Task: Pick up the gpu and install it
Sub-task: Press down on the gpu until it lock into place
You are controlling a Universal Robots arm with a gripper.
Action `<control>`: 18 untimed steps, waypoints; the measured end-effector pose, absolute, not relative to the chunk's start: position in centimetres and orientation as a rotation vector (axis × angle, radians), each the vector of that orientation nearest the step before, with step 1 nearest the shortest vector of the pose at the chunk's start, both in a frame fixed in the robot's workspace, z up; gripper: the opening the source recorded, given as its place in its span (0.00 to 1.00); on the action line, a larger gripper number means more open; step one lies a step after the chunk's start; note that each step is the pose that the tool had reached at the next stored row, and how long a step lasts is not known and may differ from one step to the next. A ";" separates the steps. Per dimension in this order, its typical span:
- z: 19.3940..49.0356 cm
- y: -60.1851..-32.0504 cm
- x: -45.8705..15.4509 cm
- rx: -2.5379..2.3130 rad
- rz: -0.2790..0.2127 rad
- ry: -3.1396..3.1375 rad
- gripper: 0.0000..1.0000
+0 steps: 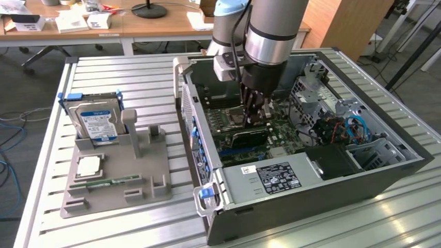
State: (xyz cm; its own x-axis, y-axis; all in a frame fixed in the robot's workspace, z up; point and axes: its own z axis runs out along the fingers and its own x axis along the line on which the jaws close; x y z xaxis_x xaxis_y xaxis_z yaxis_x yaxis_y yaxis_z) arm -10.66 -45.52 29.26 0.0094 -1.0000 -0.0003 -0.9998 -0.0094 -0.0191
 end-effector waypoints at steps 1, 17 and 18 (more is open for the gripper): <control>29.2 -45.5 -10.7 -2.222 -0.021 2.201 0.10; 28.3 -45.3 -10.8 -2.222 -0.021 2.201 0.10; 28.3 -45.3 -10.8 -2.222 -0.021 2.201 0.10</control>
